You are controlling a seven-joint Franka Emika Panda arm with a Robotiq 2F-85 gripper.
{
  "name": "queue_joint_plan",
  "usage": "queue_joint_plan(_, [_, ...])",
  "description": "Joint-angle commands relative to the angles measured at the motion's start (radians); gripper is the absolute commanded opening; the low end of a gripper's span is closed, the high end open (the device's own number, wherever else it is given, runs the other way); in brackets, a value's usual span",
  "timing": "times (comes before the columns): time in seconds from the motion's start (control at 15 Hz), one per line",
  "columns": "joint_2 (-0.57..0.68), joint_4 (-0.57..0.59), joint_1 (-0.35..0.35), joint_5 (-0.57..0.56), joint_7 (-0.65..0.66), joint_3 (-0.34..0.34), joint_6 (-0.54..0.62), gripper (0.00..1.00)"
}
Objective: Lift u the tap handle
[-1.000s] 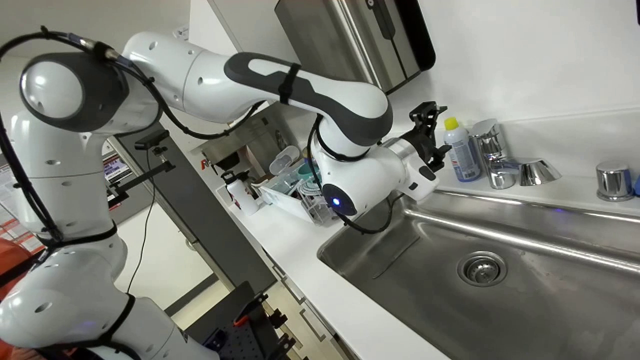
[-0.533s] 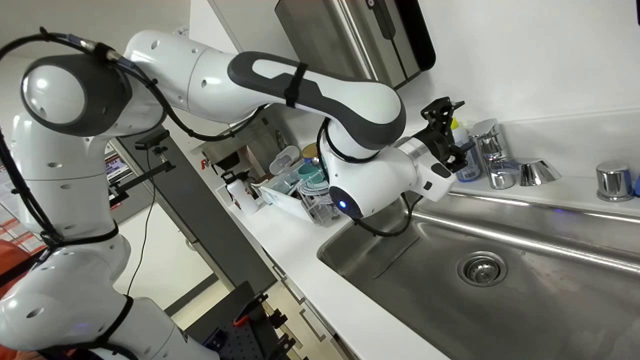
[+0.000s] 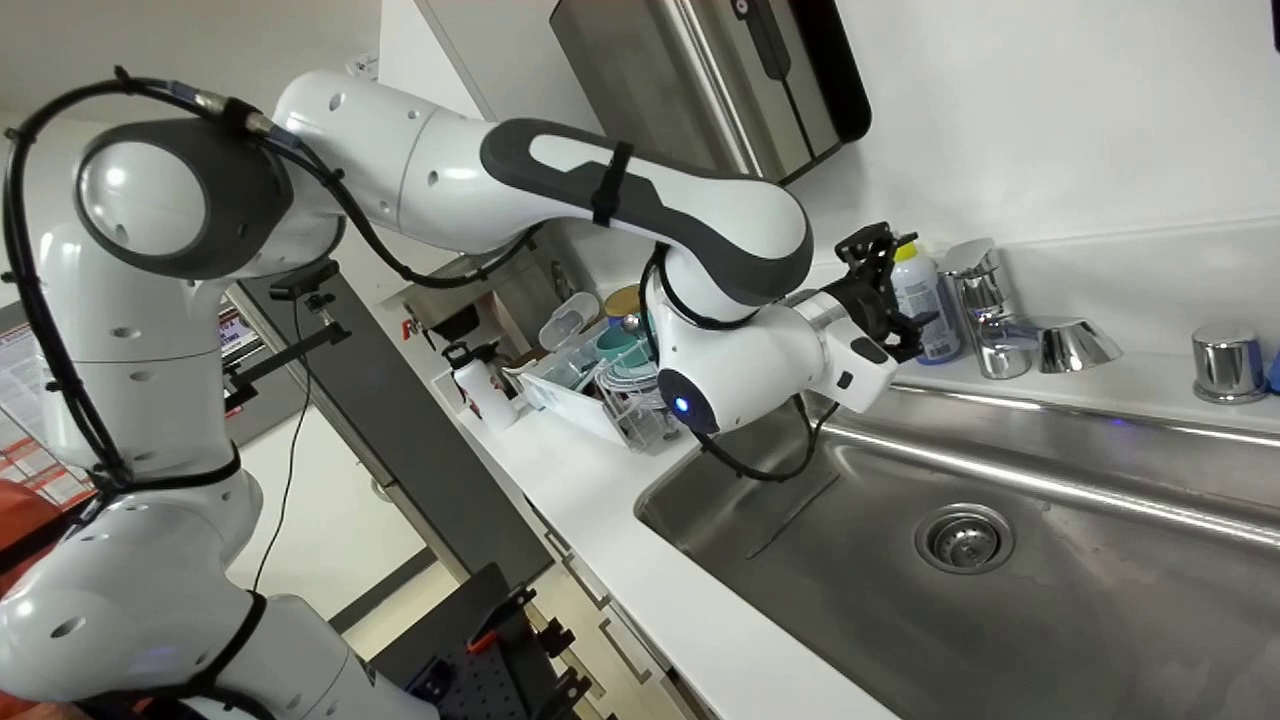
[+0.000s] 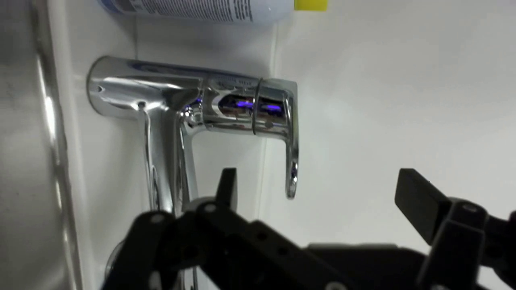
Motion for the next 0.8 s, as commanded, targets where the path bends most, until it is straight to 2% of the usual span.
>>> queue_joint_plan(0.0, [0.003, 0.004, -0.002, 0.000, -0.006, 0.009, 0.002, 1.00])
queue_joint_plan(0.33, [0.008, 0.005, -0.004, 0.000, -0.007, 0.012, 0.002, 1.00])
queue_joint_plan(0.4, [0.019, 0.010, 0.062, -0.001, 0.025, -0.058, -0.015, 1.00])
queue_joint_plan(0.47, [0.016, 0.009, 0.072, -0.002, 0.016, -0.064, -0.020, 1.00])
queue_joint_plan(0.53, [0.009, 0.011, 0.033, 0.000, -0.025, -0.018, -0.009, 1.00])
queue_joint_plan(0.73, [-0.005, 0.011, 0.044, 0.000, -0.059, -0.017, -0.005, 1.00])
